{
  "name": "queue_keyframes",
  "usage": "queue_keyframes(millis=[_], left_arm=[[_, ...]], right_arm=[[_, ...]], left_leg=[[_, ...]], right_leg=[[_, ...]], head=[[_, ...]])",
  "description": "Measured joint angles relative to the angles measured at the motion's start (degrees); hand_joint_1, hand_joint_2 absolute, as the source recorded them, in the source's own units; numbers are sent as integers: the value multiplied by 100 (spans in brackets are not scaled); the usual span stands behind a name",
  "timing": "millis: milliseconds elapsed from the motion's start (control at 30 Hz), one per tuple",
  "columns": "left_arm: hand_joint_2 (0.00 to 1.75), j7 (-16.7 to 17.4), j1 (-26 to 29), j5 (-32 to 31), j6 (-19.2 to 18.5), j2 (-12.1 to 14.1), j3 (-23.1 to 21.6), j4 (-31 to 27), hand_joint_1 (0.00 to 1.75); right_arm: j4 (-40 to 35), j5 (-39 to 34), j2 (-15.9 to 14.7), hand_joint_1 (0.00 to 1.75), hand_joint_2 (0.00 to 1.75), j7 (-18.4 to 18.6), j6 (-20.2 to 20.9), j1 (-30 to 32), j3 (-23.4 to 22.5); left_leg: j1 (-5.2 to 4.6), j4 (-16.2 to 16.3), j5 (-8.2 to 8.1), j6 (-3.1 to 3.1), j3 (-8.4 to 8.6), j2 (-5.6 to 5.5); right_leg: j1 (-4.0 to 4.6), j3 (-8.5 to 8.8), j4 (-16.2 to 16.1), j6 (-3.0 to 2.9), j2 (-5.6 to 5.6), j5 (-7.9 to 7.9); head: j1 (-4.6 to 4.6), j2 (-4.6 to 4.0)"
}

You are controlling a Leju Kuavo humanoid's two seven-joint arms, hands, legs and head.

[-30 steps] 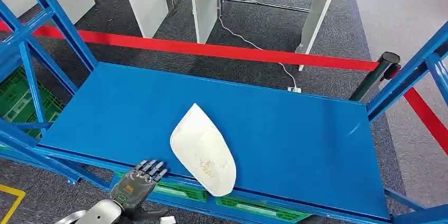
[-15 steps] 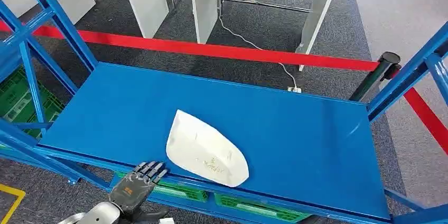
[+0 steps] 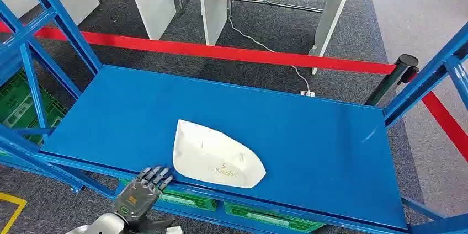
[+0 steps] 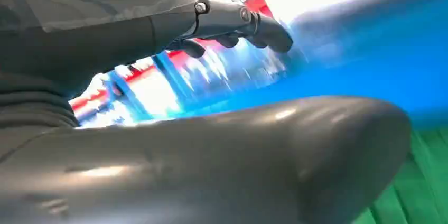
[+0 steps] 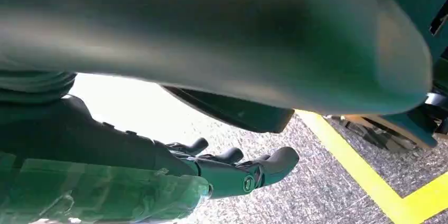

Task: Take the parts from the cabinet and place them on the table.

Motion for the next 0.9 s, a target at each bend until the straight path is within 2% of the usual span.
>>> queue_keyframes(millis=[33,100,200,333,433,600,700,900], left_arm=[[0,122,4,-234,387,-9,22,9,0],[0,330,8,-546,812,-28,66,31,0],[0,572,73,-882,1004,-55,162,37,0],[0,675,125,-834,1170,-129,308,44,0],[0,756,137,-923,1214,-190,433,-22,0],[0,847,132,-1177,1028,-245,621,-263,0],[0,705,136,-1184,943,-286,684,-345,0],[0,517,147,-1096,1026,-372,719,-354,0]], right_arm=[[0,-11,0,0,0,0,-20,0,0],[0,-39,2,0,0,0,-57,-1,-2],[0,-57,4,0,0,11,-98,3,-2],[-2,-109,9,0,0,13,-120,1,-2],[0,-149,9,0,0,13,-148,5,-2],[0,-175,9,0,0,13,-151,5,-4],[-2,-177,9,0,0,13,-135,4,-4],[-2,-177,9,0,0,13,-135,4,-4]], left_leg=[[0,0,0,0,0,0],[0,0,0,0,0,0],[0,0,0,0,0,1],[0,0,0,0,-1,0],[0,0,0,0,-1,1],[0,0,0,0,-1,0],[0,0,0,0,-1,0],[0,0,0,0,-1,0]], right_leg=[[0,0,0,0,-1,0],[0,1,0,0,0,0],[0,-1,0,0,2,0],[0,-1,-1,0,1,0],[0,-1,-1,0,1,0],[0,-1,-1,0,1,0],[0,-1,-1,0,0,0],[0,-1,-1,0,1,0]], head=[[0,0],[0,0],[0,0],[0,0],[0,0],[0,0],[-2,0],[2,0]])
